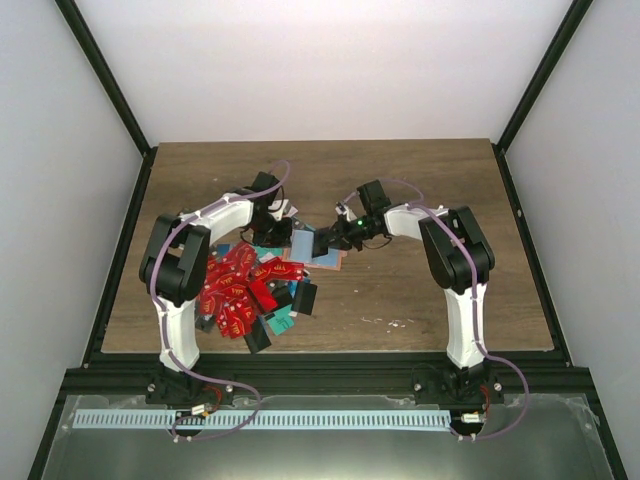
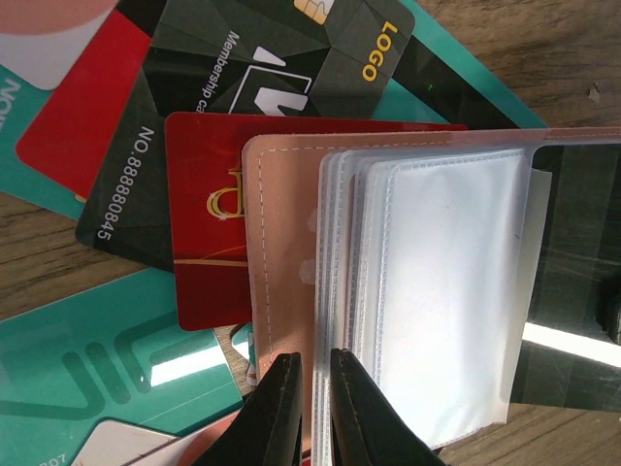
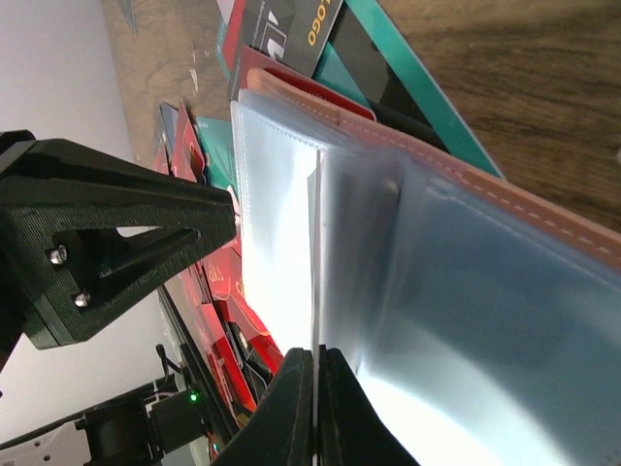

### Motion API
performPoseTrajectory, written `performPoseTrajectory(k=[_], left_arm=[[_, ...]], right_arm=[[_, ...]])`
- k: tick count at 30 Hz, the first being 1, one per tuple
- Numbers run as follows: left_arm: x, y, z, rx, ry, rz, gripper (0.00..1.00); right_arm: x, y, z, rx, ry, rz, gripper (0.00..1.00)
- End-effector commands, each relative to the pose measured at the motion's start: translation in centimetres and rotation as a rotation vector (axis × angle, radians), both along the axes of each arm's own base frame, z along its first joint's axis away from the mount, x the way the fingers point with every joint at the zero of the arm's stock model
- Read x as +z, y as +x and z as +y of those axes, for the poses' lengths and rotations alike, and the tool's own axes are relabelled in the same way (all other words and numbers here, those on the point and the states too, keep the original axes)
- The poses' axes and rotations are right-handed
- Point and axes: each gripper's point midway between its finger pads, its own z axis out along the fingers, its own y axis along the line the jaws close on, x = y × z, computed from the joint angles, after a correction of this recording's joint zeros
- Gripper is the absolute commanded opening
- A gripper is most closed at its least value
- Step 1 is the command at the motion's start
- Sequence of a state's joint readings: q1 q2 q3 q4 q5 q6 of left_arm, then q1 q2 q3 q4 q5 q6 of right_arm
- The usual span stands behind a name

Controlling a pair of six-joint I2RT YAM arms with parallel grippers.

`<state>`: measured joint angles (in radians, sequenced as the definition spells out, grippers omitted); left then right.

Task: Put the credit cards into the card holder
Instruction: Insert the credit card into the card holder.

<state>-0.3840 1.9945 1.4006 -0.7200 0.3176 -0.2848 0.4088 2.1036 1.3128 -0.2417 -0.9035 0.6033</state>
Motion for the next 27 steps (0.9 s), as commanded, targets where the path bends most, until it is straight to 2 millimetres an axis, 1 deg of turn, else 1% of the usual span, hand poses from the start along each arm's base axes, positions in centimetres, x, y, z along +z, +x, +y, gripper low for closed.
performPoseTrajectory(k=[1, 15, 27], left_arm=[[-0.4, 0.4, -0.1, 0.008, -0.002, 0.008, 0.11], [-1.1, -0.1, -0.2, 0.024, -0.020, 0.034, 0.11], [-1.7, -0.4, -0.4, 0.038, -0.038, 0.056, 0.11]], right_arm=[[0.2, -0.1, 0.1, 0.007, 0.048, 0.006, 0.01], [0.0, -0.9, 0.3, 0.004, 0.100, 0.016, 0.01], [0.1, -0.6, 0.5, 0.001, 0.133, 0.003, 0.01]])
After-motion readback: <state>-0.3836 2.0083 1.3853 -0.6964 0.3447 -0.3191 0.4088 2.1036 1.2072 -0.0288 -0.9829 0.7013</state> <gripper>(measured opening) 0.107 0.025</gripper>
